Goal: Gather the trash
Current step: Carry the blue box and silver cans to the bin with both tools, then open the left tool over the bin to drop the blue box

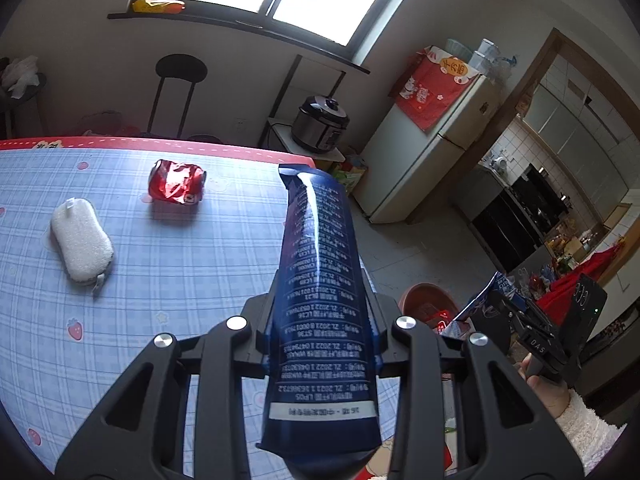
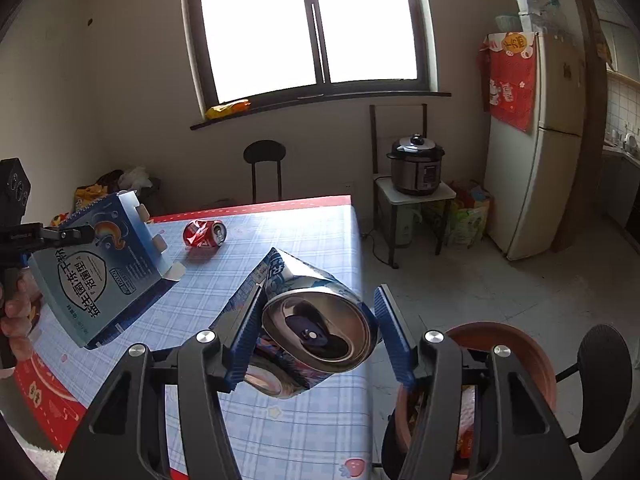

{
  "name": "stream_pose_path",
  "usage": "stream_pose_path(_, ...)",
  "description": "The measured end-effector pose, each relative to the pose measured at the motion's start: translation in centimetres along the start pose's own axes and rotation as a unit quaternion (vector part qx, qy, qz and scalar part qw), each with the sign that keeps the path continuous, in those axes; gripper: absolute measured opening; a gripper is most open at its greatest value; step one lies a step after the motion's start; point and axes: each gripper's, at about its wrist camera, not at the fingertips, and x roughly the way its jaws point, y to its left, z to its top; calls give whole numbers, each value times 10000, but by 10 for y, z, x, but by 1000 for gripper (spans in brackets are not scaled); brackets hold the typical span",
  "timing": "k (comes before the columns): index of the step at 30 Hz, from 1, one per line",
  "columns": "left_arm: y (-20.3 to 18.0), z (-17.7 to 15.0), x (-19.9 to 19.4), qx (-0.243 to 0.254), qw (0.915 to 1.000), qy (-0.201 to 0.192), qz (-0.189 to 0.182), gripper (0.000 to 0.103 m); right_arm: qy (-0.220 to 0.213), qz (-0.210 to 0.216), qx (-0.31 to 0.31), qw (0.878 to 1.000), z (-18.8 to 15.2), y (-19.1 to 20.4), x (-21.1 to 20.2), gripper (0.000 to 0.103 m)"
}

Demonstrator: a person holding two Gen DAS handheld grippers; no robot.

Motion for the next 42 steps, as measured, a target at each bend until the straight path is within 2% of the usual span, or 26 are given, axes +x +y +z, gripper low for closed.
stream_pose_path(7, -87, -1, 61, 542, 9960, 375, -604, 36, -223, -673, 362, 9968, -6, -78, -43, 55)
stream_pose_path(12, -152, -11, 115, 845, 9886, 730, -1014, 36, -243, -997, 643, 9926, -20, -126, -67, 55)
stream_pose_path(17, -215, -31, 177, 1217, 9793, 1068, -1216, 36, -235, -1202, 828, 9890, -35, -157, -84, 55)
stream_pose_path(22, -259, -47, 239, 1180, 9749, 1418, -1249, 36, -167, -1366, 957, 9859, -49, -183, -98, 55)
stream_pose_path(27, -288, -59, 288, 1328, 9731, 1599, -990, 36, -88, -1503, 1060, 9829, -62, -202, -107, 55)
stream_pose_path(32, -307, -65, 321, 1418, 9717, 1743, -723, 36, -34, -1580, 1161, 9806, -71, -217, -113, 55)
stream_pose_path(34, -310, -65, 324, 1470, 9714, 1725, -712, 43, -18, -1607, 1177, 9800, -73, -220, -115, 55)
stream_pose_path(35, -313, -62, 323, 1465, 9715, 1699, -762, 56, -10, -1612, 1184, 9798, -73, -222, -115, 55)
stream_pose_path(36, -314, -59, 321, 1453, 9718, 1650, -850, 62, -3, -1617, 1189, 9797, -74, -222, -115, 55)
stream_pose_path(40, -312, -42, 305, 1551, 9747, 1349, -875, 64, -3, -1606, 1187, 9799, -73, -223, -113, 55)
stream_pose_path(42, -308, -35, 288, 1526, 9779, 1147, -853, 75, -2, -1584, 1163, 9805, -71, -221, -110, 55)
